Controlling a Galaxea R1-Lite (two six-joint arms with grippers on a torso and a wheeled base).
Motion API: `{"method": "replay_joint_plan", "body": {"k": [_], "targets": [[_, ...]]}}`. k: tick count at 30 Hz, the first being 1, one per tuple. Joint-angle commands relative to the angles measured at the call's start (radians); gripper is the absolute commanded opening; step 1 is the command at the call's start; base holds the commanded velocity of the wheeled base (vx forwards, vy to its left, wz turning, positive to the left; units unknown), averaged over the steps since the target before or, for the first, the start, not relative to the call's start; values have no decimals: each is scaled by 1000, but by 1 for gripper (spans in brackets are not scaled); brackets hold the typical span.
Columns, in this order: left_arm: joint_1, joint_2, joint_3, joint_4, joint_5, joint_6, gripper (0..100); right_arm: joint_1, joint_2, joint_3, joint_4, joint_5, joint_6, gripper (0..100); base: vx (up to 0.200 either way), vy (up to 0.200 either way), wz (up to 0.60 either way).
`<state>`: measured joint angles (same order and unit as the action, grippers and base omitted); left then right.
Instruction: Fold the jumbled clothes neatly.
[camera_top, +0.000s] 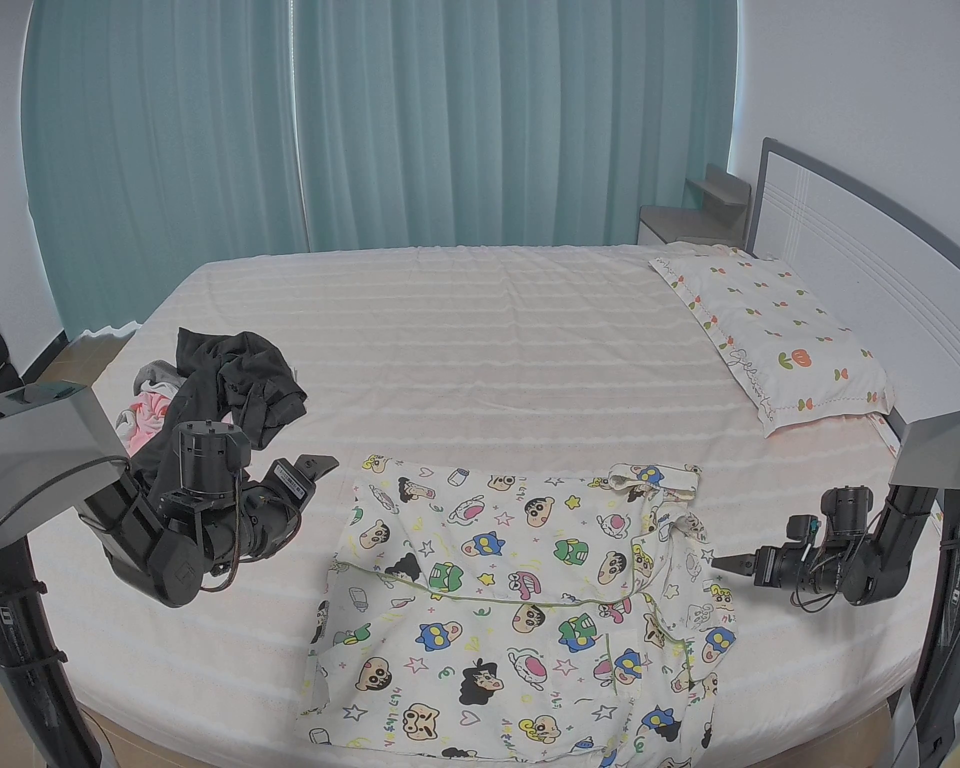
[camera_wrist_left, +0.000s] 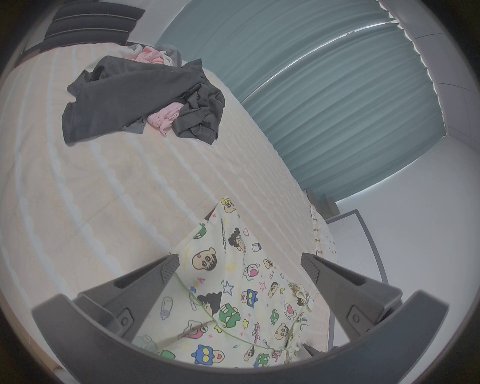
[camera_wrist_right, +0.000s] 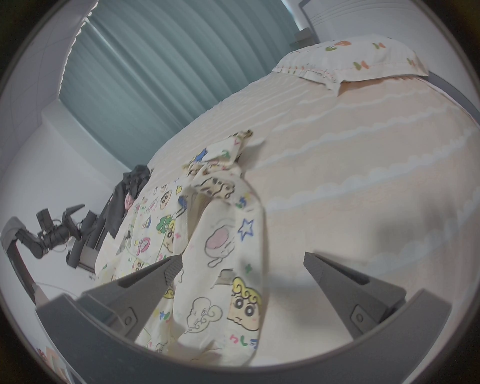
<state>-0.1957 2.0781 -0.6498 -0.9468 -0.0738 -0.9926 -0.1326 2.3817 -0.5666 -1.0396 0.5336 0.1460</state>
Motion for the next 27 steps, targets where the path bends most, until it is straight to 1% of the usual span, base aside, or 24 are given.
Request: {"method": "replay_joint_plan", "body": {"k": [1, 5, 14, 15, 22, 27], "targets": [[-2, -6, 18, -3, -3, -5, 100, 44, 14, 1, 0, 2, -6, 100, 0, 0, 0], [-4, -1, 19, -3, -3, -5, 100, 62, 42, -19, -2, -9, -2, 100, 0, 0, 0], [-5, 0, 25, -4, -4, -6, 100, 60, 63, -56, 4, -12, 3, 100, 0, 0, 0], [-5, 0, 25, -4, -4, -6, 100, 60, 63, -58, 4, -12, 4, 0, 0, 0, 0], [-5, 2, 25, -4, -4, -6, 100, 59, 71, -61, -2, -14, 7, 0, 0, 0, 0], [-5, 7, 27, -4, -4, -6, 100, 53, 65, -61, -4, -55, 7, 0, 0, 0, 0]]}}
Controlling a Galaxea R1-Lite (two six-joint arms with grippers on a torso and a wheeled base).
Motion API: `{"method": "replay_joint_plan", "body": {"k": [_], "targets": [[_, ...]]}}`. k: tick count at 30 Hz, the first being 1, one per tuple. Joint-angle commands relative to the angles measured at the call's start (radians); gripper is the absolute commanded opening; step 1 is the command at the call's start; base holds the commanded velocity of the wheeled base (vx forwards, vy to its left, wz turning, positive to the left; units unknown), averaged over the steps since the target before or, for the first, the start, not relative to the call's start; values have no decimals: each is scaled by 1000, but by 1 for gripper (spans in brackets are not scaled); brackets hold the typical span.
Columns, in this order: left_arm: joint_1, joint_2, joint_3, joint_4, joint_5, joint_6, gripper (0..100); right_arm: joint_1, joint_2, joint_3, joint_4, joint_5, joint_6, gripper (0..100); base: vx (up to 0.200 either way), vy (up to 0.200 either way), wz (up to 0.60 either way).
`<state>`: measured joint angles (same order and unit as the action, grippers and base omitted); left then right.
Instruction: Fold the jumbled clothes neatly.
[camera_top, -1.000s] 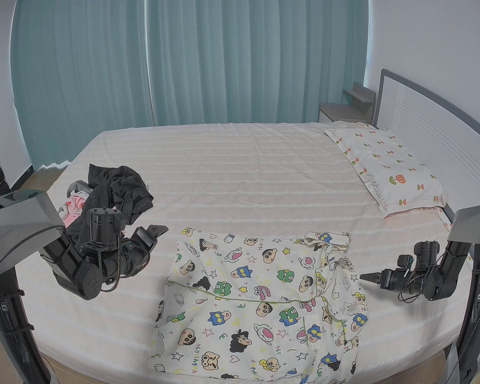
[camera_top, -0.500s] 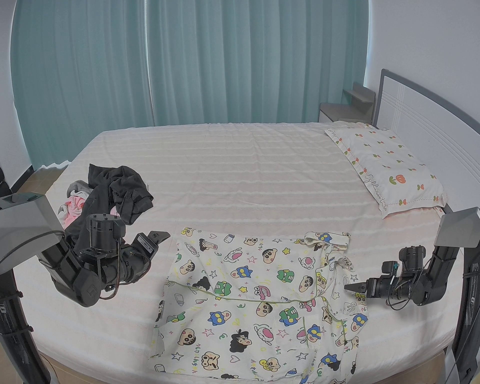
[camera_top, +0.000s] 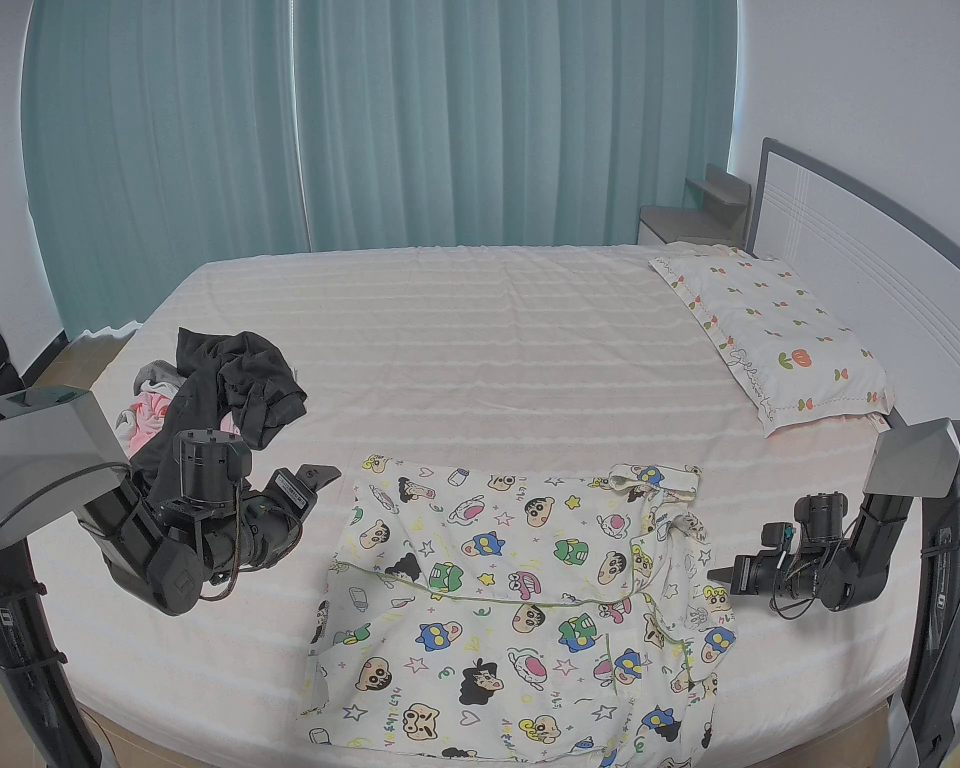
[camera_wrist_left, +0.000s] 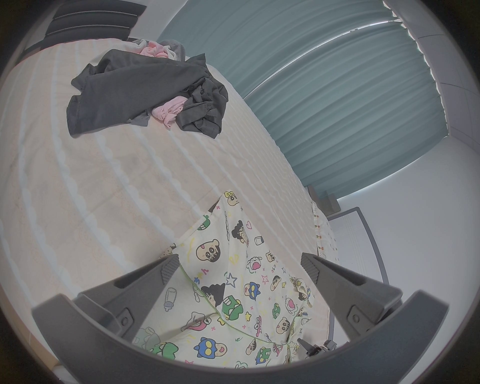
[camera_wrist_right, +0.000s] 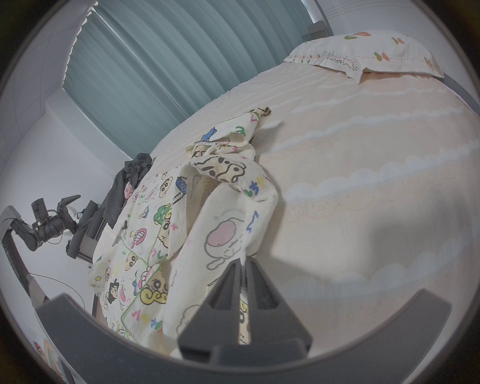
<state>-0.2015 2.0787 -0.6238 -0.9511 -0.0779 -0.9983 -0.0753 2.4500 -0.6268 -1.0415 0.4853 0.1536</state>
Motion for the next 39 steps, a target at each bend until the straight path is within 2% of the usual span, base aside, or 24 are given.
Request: {"method": "replay_joint_plan", "body": {"k": [1, 6, 10, 20, 27, 34, 39], "targets": [[1, 7, 1, 2, 0, 0, 100, -12, -8, -1, -2, -14, 3, 0, 0, 0, 0], [1, 14, 1, 0, 1, 0, 100, -47, -45, 6, -14, -57, 69, 0, 0, 0, 0], [-1, 17, 13, -2, 1, 1, 100, -89, -75, 2, -9, -60, 103, 0, 0, 0, 0], [-4, 40, 16, -21, 3, 3, 100, -156, -77, -22, 6, -71, 103, 0, 0, 0, 0], [-13, 46, 18, -21, 1, 4, 100, -196, -82, -88, 112, -108, 103, 0, 0, 0, 0], [-36, 61, 29, -21, -2, 7, 100, -216, -75, -120, 129, -145, 103, 0, 0, 0, 0], [-52, 66, 42, -18, -6, 13, 100, -218, -74, -120, 127, -145, 101, 0, 0, 0, 0]]}}
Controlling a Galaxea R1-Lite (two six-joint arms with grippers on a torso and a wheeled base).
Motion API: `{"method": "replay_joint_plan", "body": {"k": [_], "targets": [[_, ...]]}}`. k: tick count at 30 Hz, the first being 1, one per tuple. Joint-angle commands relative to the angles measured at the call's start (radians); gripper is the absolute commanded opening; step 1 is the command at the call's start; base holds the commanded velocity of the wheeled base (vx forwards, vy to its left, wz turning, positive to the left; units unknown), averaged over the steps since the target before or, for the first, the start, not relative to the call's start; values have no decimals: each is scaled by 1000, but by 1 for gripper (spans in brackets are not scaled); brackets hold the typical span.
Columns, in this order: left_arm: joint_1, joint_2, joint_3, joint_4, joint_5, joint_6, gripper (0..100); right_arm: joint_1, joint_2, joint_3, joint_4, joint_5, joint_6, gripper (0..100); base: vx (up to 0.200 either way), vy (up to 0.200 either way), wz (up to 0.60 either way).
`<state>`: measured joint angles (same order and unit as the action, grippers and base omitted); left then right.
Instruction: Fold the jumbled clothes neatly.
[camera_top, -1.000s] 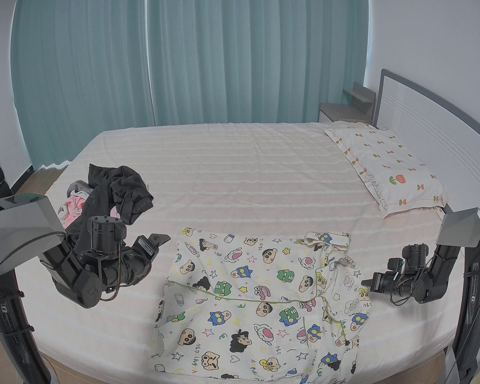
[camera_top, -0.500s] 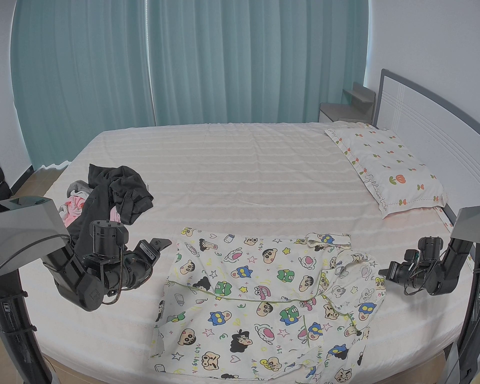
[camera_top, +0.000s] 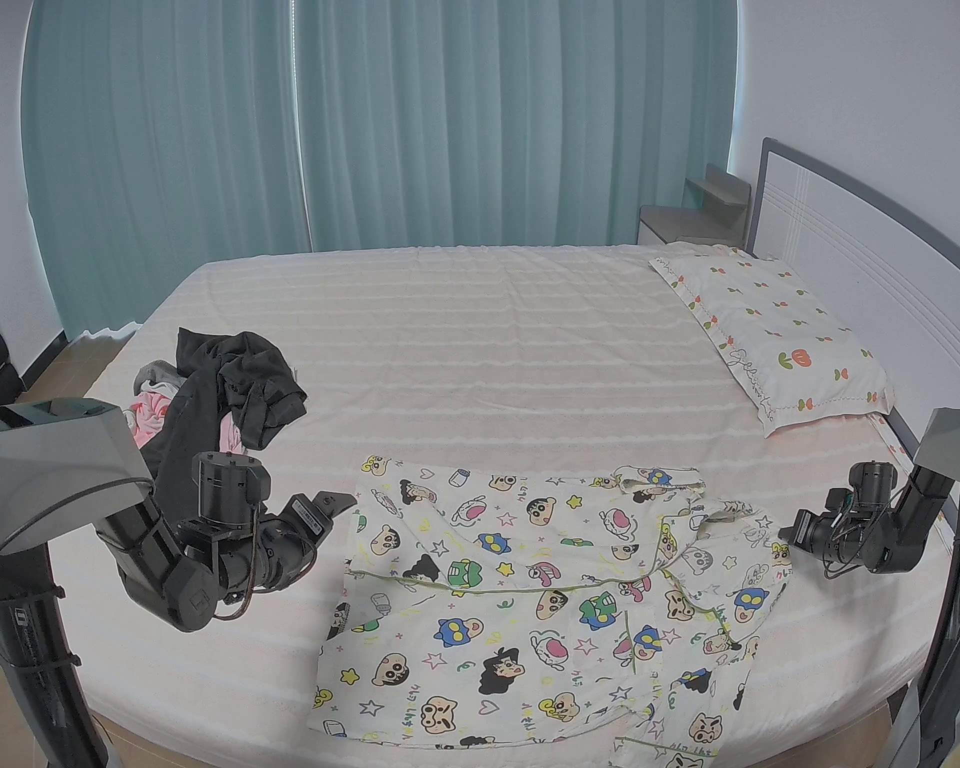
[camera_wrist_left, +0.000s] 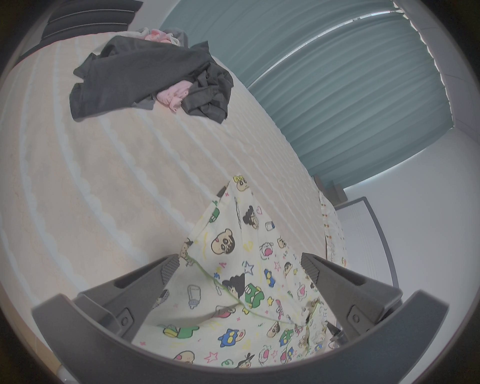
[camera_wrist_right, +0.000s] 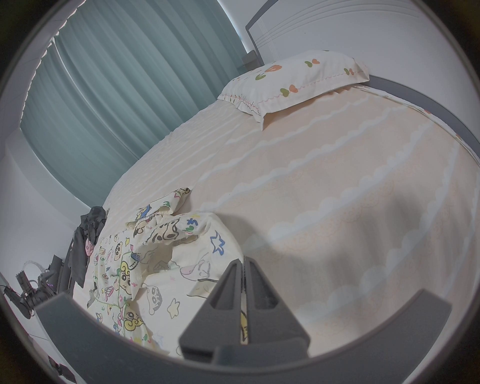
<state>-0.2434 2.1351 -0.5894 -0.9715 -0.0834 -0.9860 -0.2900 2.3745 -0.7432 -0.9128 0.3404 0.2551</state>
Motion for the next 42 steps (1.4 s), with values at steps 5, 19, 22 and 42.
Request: {"method": "replay_joint_plan", "body": {"k": [5, 19, 22, 42], "targets": [[-22, 23, 23, 10, -6, 35, 100, 2, 0, -2, 0, -1, -2, 0, 0, 0, 0], [-116, 46, 45, 197, -2, 187, 100, 8, 0, 10, -14, 3, 1, 100, 0, 0, 0], [-126, 54, 39, 195, 7, 194, 100, 12, 0, 11, -12, 3, 1, 100, 0, 0, 0], [-229, 163, 51, 56, 172, 233, 100, 25, 0, 13, -14, 3, 4, 100, 0, 0, 0]]}}
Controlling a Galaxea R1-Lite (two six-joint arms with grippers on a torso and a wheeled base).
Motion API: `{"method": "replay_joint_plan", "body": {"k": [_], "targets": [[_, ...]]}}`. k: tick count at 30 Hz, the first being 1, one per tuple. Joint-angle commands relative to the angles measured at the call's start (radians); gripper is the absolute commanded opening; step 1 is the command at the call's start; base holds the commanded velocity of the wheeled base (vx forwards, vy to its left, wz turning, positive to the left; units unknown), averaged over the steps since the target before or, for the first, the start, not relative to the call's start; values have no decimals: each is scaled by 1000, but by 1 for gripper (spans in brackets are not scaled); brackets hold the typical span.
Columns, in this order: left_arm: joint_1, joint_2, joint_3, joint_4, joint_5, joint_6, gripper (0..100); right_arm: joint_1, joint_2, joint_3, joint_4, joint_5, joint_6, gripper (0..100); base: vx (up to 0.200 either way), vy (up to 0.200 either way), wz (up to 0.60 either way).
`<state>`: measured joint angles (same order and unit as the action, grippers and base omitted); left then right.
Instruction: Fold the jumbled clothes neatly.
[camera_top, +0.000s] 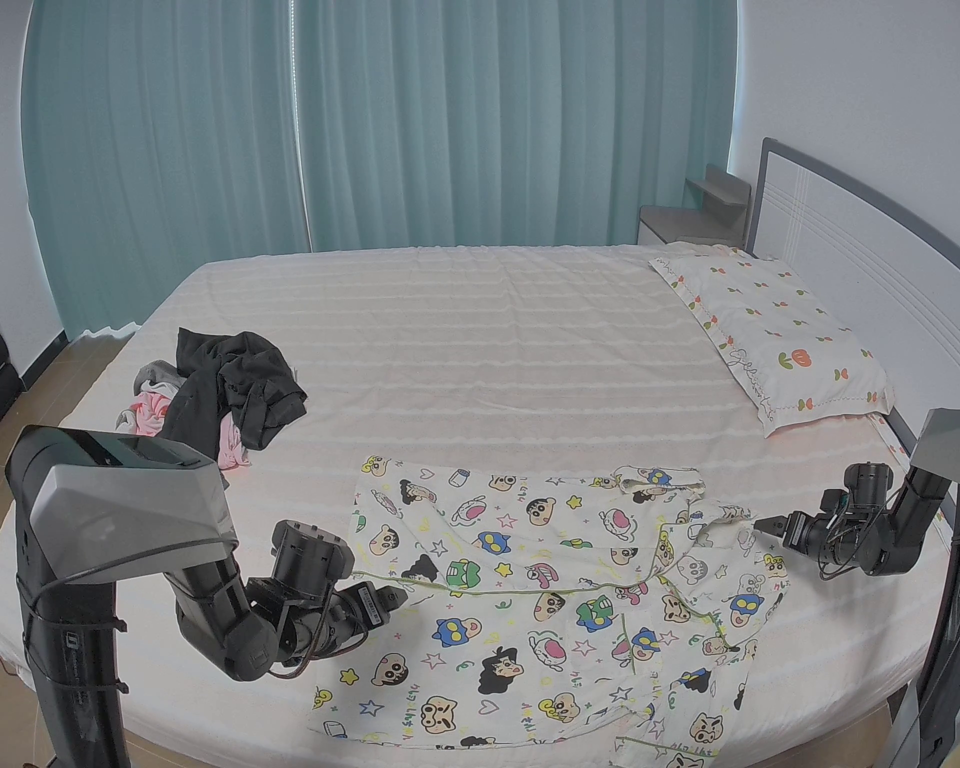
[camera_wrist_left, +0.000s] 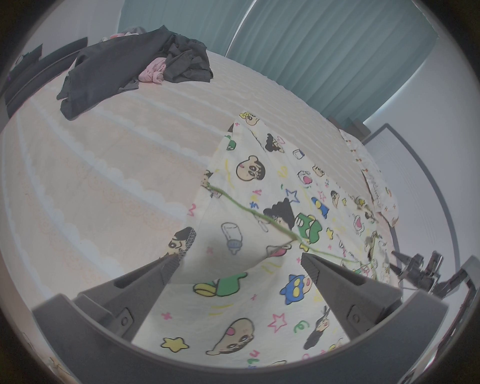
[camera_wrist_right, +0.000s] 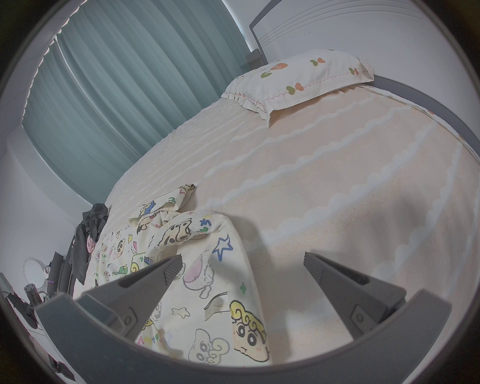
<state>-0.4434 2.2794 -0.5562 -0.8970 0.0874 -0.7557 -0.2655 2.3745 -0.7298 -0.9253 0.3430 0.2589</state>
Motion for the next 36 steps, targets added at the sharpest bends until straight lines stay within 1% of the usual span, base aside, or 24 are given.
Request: {"method": "replay_joint_plan", "body": {"k": [1, 8, 11, 13, 14, 16, 18, 19, 20, 22, 25, 31, 36], "targets": [[-38, 15, 25, -31, 2, 1, 100, 2, 0, 1, -1, 2, 0, 100, 0, 0, 0], [-69, 11, 47, -39, -9, -4, 100, 8, -3, 9, -3, 2, 0, 100, 0, 0, 0], [-87, -12, 62, -42, -48, -7, 100, 11, -3, 9, -3, 2, 2, 100, 0, 0, 0], [-92, -15, 67, -46, -57, -7, 100, 11, -3, 9, -3, 2, 2, 100, 0, 0, 0], [-112, -27, 98, -91, -89, -7, 100, 11, -1, 9, -3, 2, 2, 100, 0, 0, 0], [-126, -27, 124, -140, -110, -7, 100, 11, -3, 9, -1, 2, 2, 100, 0, 0, 0], [-140, -27, 168, -224, -137, -4, 100, 11, -3, 9, -1, 2, 2, 100, 0, 0, 0], [-141, -27, 174, -237, -141, -4, 100, 11, -1, 9, -1, 2, 2, 100, 0, 0, 0], [-147, -24, 216, -303, -175, -2, 100, 11, -1, 9, -1, 2, 2, 100, 0, 0, 0], [-152, -21, 246, -344, -216, -1, 100, 11, -1, 9, -1, 2, 2, 100, 0, 0, 0], [-167, -21, 275, -361, -262, 16, 100, 11, -1, 9, -1, 2, 2, 100, 0, 0, 0], [-196, -17, 321, -361, -319, 72, 100, 11, -1, 9, -1, 2, 2, 100, 0, 0, 0], [-196, -18, 329, -362, -325, 98, 100, 11, -1, 9, -1, 2, 2, 100, 0, 0, 0]]}}
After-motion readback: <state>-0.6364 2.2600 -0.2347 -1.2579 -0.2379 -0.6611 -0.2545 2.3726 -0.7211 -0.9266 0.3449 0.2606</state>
